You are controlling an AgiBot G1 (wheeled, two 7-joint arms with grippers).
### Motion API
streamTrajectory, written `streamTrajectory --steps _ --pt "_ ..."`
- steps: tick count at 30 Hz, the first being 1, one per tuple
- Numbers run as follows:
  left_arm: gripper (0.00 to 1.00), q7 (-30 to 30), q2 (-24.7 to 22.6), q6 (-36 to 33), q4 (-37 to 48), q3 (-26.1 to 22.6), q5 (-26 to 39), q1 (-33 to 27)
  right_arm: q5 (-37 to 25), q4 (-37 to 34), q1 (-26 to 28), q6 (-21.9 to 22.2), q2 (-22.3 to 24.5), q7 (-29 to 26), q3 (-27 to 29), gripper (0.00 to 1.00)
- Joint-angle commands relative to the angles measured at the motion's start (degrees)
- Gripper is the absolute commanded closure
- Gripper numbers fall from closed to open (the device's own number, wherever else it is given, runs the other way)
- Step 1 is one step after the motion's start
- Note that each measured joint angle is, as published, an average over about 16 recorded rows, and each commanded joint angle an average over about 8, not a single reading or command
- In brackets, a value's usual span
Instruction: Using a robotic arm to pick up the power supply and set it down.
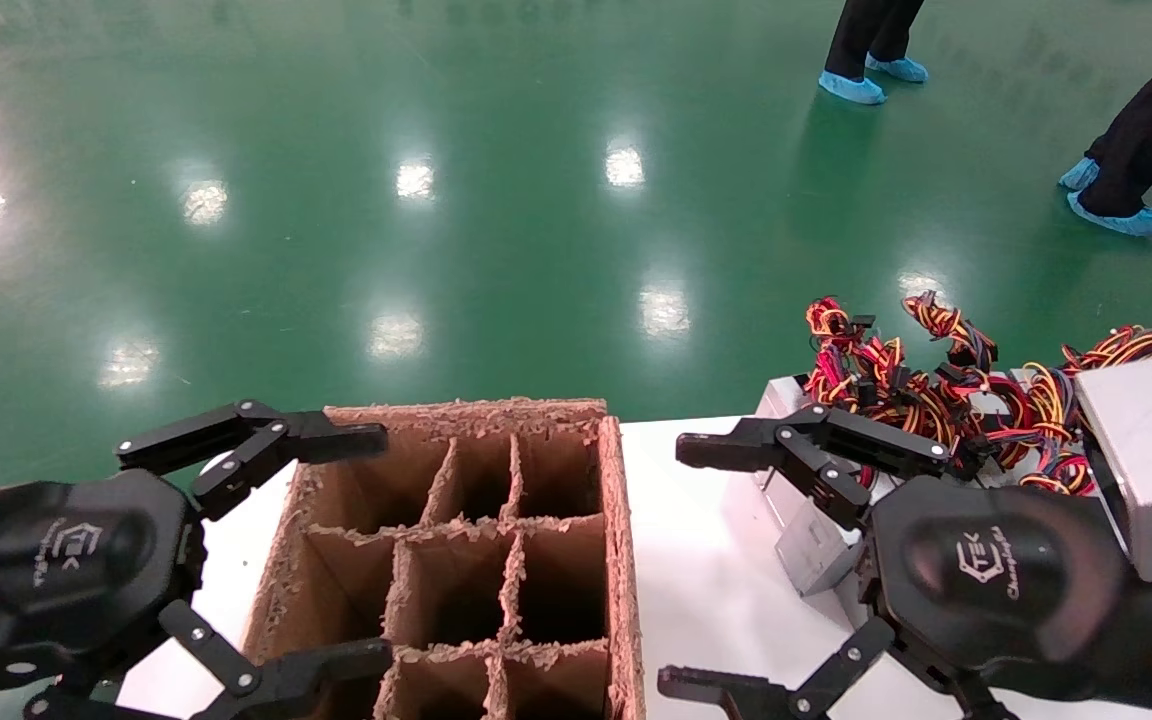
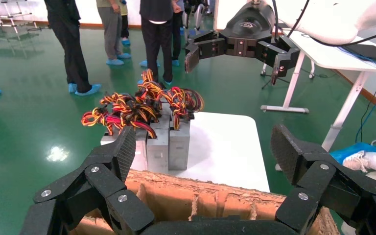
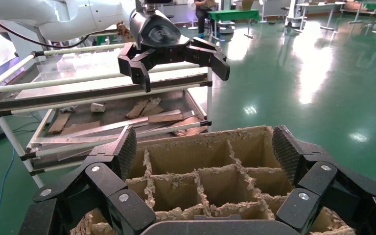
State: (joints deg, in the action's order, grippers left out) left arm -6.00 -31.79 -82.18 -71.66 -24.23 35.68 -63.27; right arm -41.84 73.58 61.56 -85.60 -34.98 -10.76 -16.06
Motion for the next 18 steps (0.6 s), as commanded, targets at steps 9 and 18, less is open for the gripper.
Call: streamTrajectory --steps 9,18 --pt "0.0 0.0 0.0 0.0 0.0 0.0 0.0 0.0 0.03 0.0 0.0 0.05 0.03 0.02 -0.05 0.0" --pt "0.0 0.0 0.0 0.0 0.0 0.0 0.0 0.0 0.07 0.0 0.0 0.08 0.05 0.03 -0.07 0.0"
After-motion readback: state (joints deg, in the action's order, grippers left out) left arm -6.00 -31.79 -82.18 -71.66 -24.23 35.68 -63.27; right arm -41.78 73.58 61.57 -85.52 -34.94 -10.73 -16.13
